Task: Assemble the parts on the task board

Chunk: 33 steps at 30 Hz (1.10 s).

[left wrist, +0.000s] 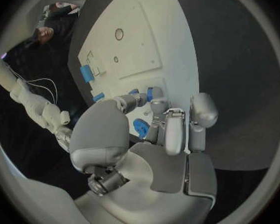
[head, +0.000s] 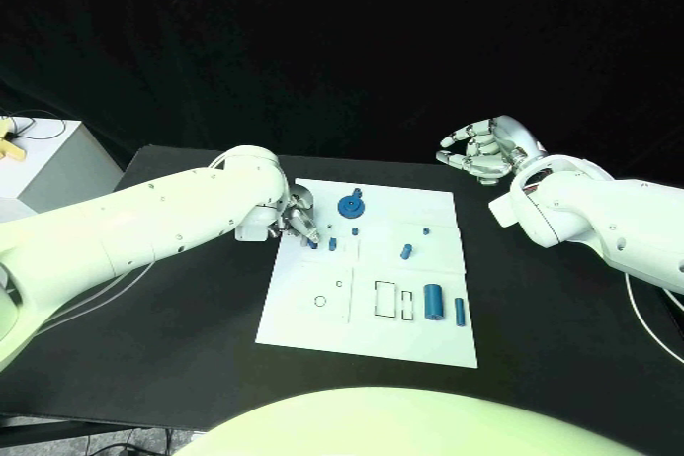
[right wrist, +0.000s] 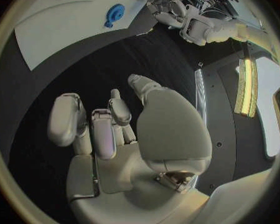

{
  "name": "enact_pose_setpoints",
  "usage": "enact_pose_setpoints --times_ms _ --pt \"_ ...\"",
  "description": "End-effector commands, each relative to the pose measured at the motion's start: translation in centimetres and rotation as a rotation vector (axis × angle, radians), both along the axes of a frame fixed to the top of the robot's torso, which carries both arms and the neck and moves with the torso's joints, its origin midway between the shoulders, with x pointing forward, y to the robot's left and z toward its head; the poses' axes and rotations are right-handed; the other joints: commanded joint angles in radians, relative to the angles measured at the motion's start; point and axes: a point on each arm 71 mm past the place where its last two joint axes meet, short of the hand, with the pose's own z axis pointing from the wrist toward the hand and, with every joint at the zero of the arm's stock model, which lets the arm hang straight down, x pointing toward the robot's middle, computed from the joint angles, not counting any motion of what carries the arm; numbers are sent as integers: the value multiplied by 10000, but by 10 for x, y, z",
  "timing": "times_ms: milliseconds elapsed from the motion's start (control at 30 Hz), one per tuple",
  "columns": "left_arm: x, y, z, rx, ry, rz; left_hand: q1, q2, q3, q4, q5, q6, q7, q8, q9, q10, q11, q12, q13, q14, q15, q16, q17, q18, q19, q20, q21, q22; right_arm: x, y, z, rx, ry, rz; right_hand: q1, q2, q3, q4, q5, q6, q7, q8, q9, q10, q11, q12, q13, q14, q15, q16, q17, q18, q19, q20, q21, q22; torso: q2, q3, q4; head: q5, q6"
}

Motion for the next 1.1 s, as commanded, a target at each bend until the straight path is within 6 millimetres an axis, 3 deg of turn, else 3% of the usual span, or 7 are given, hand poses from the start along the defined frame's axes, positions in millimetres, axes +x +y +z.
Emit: enact_pose_setpoints --times_ms 33,667,1100 --pt "-3 -6 -5 -33 335 -172 -13 106 2203 -2251 34 72 -21 -56 -16 18 -47 -49 8 697 -84 36 1516 -76 21 -1 53 8 0 2 0 -64 -35 147 64 36 -2 41 34 -80 10 27 14 35 1 23 11 457 58 -6 875 134 24 -17 -19 734 -3 0 7 -19 -1" --pt "-9 -11 -11 219 703 -416 -13 100 2196 -2265 64 80 -21 -70 -14 30 -48 -42 32 706 -86 49 1545 -67 -5 -2 32 -28 -1 1 0 -49 -16 157 64 36 -2 41 34 -80 10 27 14 35 1 23 11 457 58 -6 875 134 24 -17 -19 734 -3 -9 12 -47 -1" --pt "-5 -1 -13 527 46 -167 -15 103 2187 -2267 77 87 -20 -79 -13 41 -47 -37 48 716 -86 64 1578 -77 20 -3 58 16 -1 1 0 -46 -21 142 64 36 -2 41 34 -80 10 27 14 35 1 23 11 457 58 -6 875 134 24 -17 -19 734 0 -14 18 -56 -1"
